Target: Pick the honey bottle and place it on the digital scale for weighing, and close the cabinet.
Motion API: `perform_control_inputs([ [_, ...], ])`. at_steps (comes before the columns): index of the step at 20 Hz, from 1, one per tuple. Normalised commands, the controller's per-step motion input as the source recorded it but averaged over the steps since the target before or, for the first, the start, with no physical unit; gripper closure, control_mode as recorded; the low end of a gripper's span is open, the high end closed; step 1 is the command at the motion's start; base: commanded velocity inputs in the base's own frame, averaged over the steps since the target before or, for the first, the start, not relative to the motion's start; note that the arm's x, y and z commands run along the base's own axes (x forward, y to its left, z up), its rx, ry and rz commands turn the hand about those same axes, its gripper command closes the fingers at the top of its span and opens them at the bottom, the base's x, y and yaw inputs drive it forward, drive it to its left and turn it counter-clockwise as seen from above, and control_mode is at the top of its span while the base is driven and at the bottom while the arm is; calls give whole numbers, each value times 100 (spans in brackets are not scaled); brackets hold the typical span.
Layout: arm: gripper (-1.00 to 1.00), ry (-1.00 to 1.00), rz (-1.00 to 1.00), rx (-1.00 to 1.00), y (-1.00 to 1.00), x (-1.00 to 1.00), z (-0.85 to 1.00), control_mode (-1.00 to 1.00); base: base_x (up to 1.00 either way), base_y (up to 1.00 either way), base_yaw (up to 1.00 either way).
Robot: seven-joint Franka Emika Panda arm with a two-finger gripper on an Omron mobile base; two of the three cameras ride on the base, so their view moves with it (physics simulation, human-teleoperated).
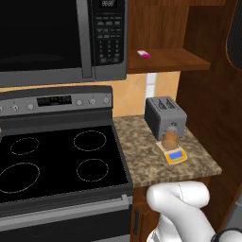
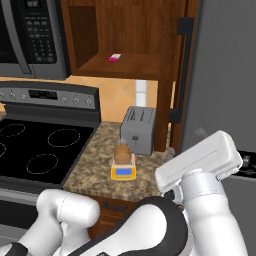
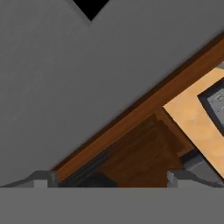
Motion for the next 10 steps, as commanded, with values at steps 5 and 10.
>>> perform_control_inputs([
  [5, -100, -14, 11, 8, -6, 19, 52, -100, 0, 0, 0],
  [10, -100, -15, 14, 10, 0, 13, 40, -100, 0, 0, 0],
])
